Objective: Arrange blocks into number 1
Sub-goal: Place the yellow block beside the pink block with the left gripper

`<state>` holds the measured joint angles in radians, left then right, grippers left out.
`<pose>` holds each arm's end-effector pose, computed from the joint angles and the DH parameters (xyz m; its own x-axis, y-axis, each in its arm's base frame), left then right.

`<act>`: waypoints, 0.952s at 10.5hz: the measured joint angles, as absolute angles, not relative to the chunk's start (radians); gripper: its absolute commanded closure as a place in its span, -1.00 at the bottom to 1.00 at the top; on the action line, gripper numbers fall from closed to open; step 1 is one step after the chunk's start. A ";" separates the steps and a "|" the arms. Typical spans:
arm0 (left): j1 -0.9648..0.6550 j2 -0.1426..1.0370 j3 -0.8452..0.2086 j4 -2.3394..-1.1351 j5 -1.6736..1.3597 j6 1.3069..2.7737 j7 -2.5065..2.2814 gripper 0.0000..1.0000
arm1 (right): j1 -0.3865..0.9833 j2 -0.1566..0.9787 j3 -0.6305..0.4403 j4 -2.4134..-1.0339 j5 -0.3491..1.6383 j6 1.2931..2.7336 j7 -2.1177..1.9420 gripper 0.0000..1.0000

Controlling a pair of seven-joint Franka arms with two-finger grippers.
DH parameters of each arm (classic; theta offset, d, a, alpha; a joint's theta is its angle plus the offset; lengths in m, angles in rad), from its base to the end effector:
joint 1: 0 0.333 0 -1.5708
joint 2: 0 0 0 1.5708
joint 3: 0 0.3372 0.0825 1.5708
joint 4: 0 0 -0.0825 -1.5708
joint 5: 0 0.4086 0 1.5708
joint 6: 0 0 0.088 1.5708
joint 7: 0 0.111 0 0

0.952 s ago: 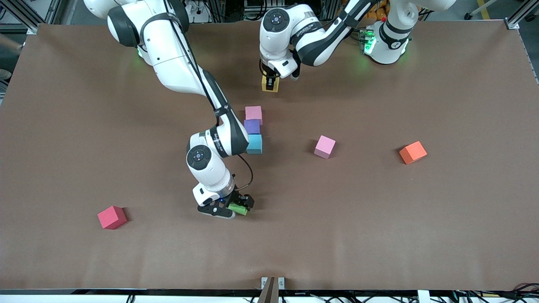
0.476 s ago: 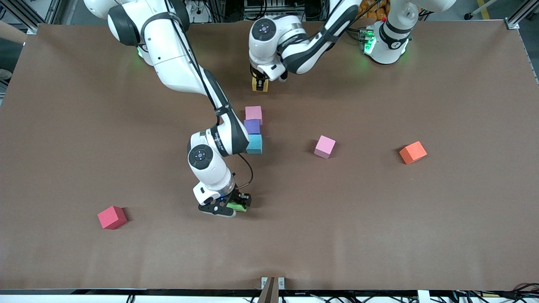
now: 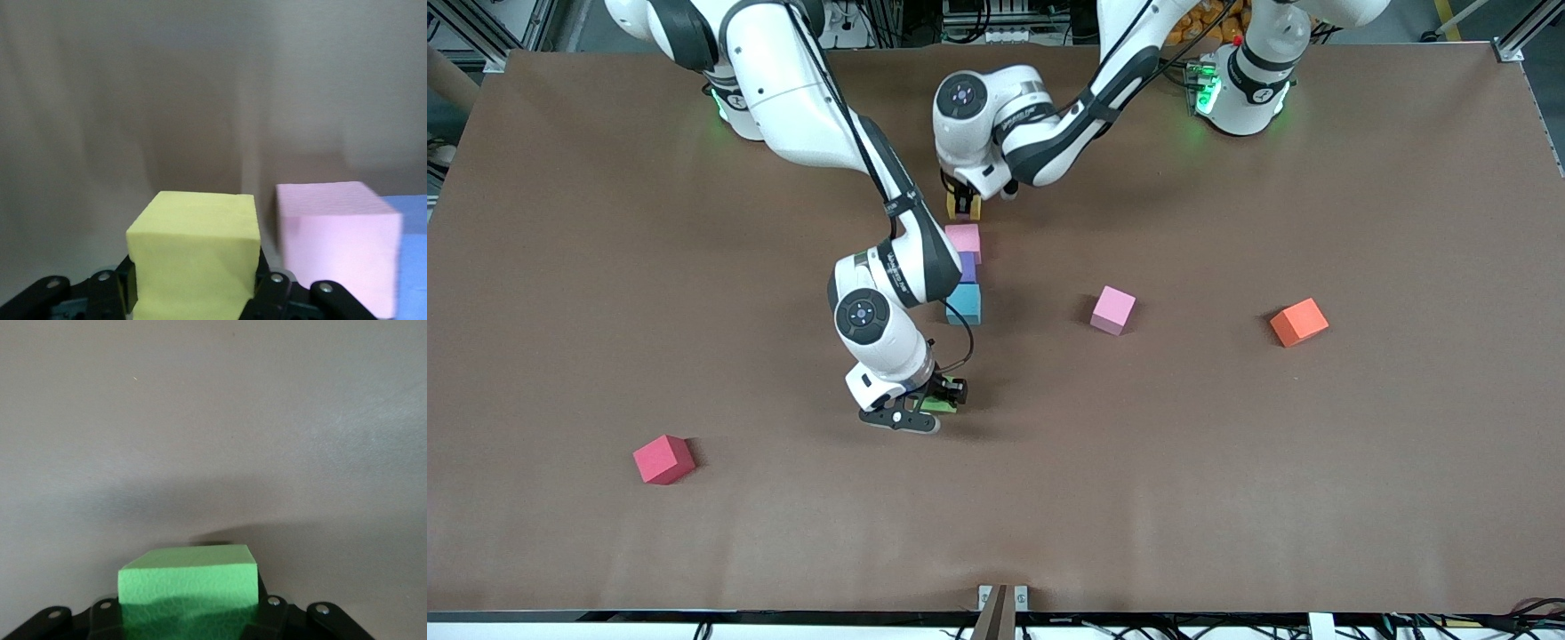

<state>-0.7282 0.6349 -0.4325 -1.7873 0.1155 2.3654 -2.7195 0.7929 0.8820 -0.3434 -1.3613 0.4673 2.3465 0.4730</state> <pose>0.2967 -0.6183 0.2210 0.0135 0.9971 -0.0752 0.9880 -0.0248 -0.1522 0.6755 0.4058 0.2190 0.9777 -0.1932 0.0823 -0.1769 -0.9690 -0.1726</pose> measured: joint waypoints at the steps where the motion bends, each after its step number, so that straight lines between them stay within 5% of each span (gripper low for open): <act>1: -0.736 0.654 -0.421 -1.761 0.117 2.354 -2.720 1.00 | 0.789 0.871 -0.353 -1.365 0.468 2.341 0.473 0.09; 5: -0.746 0.669 -0.420 -1.738 0.124 2.338 -2.720 1.00 | 0.775 0.853 -0.369 -1.374 0.474 2.323 0.474 0.05; 6: -0.747 0.669 -0.420 -1.735 0.133 2.337 -2.720 0.47 | 0.758 0.843 -0.370 -1.376 0.474 2.317 0.469 0.05; 7: -0.747 0.669 -0.419 -1.732 0.137 2.337 -2.720 -0.55 | 0.730 0.834 -0.370 -1.377 0.474 2.298 0.439 0.05; 8: -0.747 0.669 -0.417 -1.730 0.138 2.336 -2.716 -1.00 | 0.697 0.821 -0.371 -1.384 0.475 2.279 0.383 0.05; 10: -0.747 0.670 -0.415 -1.727 0.144 2.318 -2.713 -1.00 | 0.634 0.788 -0.371 -1.424 0.475 2.264 0.269 0.05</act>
<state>-0.7468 0.6700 -0.4149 -1.7274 0.1443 2.3177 -2.7126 0.6341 0.7884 -0.3708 -1.4237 0.4748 2.2643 0.2695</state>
